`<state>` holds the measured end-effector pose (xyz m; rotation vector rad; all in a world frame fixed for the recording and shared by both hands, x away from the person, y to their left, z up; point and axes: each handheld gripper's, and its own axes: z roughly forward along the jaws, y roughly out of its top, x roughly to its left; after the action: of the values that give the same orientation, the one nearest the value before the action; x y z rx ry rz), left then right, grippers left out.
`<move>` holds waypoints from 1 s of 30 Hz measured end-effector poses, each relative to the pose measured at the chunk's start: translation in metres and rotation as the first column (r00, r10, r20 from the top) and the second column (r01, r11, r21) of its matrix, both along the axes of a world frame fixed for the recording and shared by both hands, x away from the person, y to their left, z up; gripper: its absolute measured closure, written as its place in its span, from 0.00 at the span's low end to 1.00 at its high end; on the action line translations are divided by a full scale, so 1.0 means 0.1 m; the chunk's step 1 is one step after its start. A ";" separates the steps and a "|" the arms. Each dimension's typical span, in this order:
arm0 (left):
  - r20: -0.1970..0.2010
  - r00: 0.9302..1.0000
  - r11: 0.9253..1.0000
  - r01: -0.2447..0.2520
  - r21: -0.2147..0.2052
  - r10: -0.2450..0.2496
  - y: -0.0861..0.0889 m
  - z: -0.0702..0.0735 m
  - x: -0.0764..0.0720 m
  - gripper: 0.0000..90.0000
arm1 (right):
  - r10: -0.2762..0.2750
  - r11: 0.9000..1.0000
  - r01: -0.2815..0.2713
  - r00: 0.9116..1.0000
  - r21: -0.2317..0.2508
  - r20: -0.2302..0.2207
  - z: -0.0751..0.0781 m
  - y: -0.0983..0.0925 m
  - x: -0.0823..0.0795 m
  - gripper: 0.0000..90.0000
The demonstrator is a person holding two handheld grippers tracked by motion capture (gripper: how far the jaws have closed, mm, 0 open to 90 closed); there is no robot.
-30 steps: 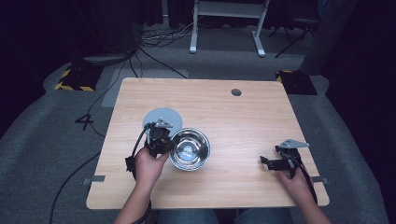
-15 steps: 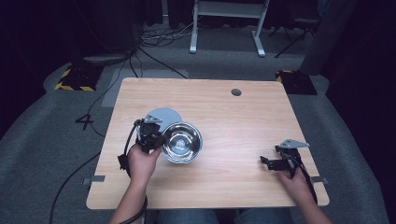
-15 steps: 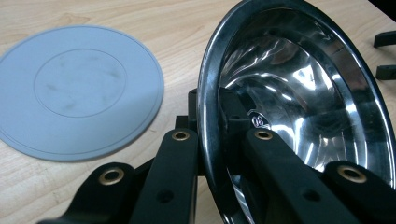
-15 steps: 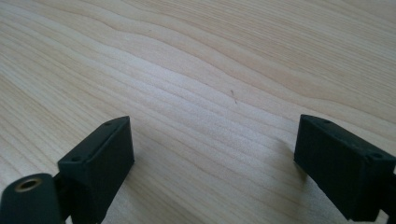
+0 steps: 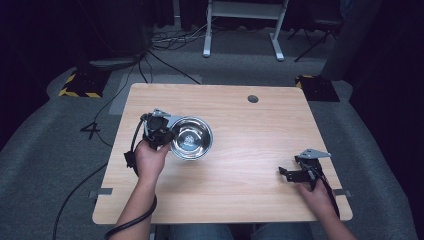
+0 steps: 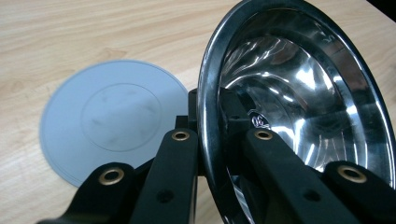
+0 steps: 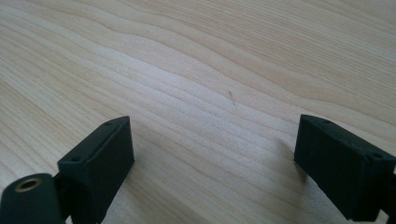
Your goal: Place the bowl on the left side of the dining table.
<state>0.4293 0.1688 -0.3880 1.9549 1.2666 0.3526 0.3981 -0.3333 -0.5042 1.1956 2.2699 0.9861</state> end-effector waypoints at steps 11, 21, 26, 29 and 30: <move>-0.006 0.999 0.998 -0.054 0.026 0.054 0.17 0.08 0.26 0.95 | 0.000 1.000 0.000 1.000 0.000 0.000 0.00 0.00 0.00 0.13; -0.049 0.993 0.994 -0.106 0.004 0.106 0.37 0.03 0.52 0.95 | 0.000 1.000 0.000 1.000 0.000 0.000 0.00 0.00 0.00 0.13; -0.073 0.988 0.991 -0.134 -0.016 0.133 0.42 0.01 0.64 0.95 | 0.001 1.000 -0.001 1.000 -0.001 0.000 0.00 0.00 0.00 0.13; -0.098 0.985 0.989 -0.143 -0.028 0.140 0.43 -0.03 0.72 0.95 | 0.008 1.000 -0.008 1.000 -0.004 0.000 0.00 -0.01 0.01 0.13; -0.105 0.984 0.988 -0.150 -0.026 0.146 0.43 -0.05 0.75 0.96 | 0.012 1.000 -0.012 1.000 -0.008 0.004 0.00 -0.01 0.02 0.13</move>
<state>0.5040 0.2115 -0.3935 1.8758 1.4801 0.3051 0.3998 -0.3347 -0.5042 1.1773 2.2781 0.9816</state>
